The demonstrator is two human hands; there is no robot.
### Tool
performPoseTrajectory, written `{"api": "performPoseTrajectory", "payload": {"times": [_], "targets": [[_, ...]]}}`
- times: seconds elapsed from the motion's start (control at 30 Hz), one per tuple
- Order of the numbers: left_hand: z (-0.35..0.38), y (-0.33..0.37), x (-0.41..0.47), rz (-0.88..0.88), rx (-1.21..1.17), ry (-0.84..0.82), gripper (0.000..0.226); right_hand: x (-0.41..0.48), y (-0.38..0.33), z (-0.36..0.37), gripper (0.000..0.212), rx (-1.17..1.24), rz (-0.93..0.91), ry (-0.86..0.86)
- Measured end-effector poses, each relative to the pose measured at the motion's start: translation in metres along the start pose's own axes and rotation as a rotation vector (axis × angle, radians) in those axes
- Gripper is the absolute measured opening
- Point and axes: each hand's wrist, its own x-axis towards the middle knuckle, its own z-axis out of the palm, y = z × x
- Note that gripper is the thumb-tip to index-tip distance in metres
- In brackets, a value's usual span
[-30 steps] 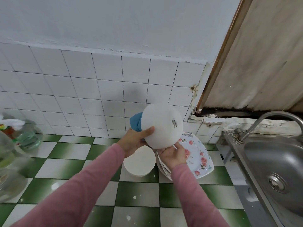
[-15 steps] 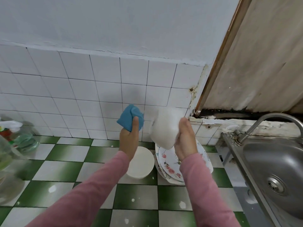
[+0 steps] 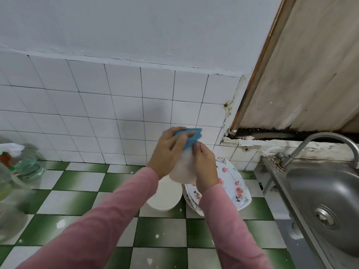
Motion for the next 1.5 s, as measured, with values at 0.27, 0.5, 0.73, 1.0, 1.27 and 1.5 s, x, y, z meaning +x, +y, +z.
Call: {"api": "performPoseTrajectory", "payload": {"times": [0.27,0.5,0.73,1.0,1.27,1.5], "targets": [[-0.005,-0.004,0.006,-0.07,0.061,-0.022,0.03,-0.005,0.0,-0.003,0.034,-0.023,0.004,0.004],[-0.004,0.002,0.006,-0.141,0.045,0.03,0.024,0.0,-0.002,-0.01,0.035,-0.134,-0.061,-0.032],[-0.02,-0.005,0.005,-0.665,-0.397,0.061,0.038,0.003,-0.009,-0.028,0.03,0.214,0.088,0.043],[0.012,-0.016,-0.013,-0.571,-0.586,0.428,0.046,0.006,0.0,-0.007,0.038,0.91,0.261,0.105],[0.02,-0.023,-0.026,0.375,0.424,0.213,0.042,0.005,-0.002,0.012,0.041,0.801,0.271,0.025],[-0.006,0.001,0.014,-0.098,0.138,0.035,0.03,0.005,0.001,-0.006,0.024,0.348,0.132,0.029]]}}
